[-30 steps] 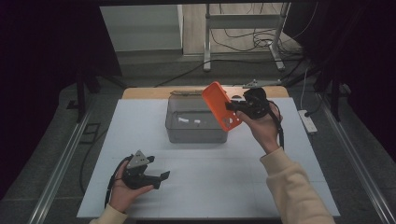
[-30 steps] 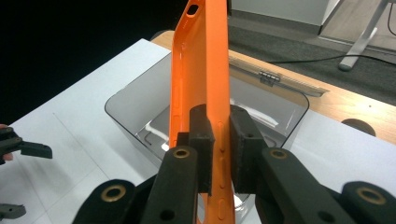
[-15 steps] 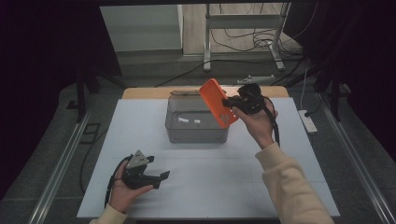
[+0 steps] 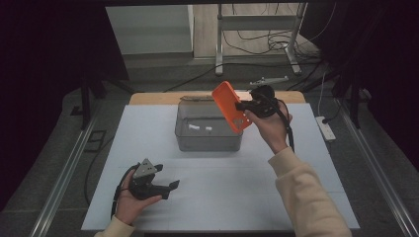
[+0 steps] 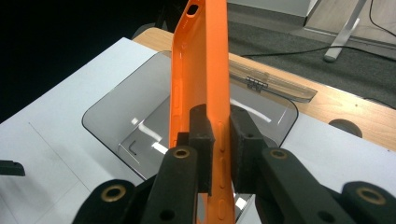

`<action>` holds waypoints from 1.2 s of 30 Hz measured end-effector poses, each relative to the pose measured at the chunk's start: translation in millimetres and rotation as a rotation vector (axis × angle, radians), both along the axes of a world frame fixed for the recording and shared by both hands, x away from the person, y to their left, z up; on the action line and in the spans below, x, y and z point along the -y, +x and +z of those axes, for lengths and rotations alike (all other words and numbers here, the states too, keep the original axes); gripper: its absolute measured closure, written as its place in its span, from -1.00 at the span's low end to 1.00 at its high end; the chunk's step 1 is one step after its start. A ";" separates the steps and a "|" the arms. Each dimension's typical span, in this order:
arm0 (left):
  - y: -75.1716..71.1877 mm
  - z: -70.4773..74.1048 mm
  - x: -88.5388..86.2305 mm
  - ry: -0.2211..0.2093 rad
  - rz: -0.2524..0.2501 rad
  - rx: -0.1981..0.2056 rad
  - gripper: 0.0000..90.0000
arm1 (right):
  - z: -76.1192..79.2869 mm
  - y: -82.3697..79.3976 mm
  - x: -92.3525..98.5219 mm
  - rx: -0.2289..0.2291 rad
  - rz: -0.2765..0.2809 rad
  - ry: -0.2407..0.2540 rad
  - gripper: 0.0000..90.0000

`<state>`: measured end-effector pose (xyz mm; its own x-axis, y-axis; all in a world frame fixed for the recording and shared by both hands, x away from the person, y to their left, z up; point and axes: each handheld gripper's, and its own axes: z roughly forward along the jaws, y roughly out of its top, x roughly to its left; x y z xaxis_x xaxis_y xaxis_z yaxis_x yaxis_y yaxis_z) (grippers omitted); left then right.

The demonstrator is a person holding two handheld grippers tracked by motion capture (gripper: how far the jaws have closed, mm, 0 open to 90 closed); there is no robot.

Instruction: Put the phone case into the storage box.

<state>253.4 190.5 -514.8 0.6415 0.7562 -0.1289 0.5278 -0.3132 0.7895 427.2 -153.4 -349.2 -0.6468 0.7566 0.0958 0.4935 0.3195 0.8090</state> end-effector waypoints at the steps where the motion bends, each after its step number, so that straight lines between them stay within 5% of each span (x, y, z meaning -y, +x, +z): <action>1: 0.0 -0.1 0.0 0.001 0.000 0.000 -0.71 | -0.3 0.7 -0.2 0.001 -0.001 -0.001 0.80; 36: -0.4 0.2 -2.0 -0.003 0.001 0.004 -0.71 | -9.2 15.5 -11.4 -0.041 -0.052 -0.029 0.80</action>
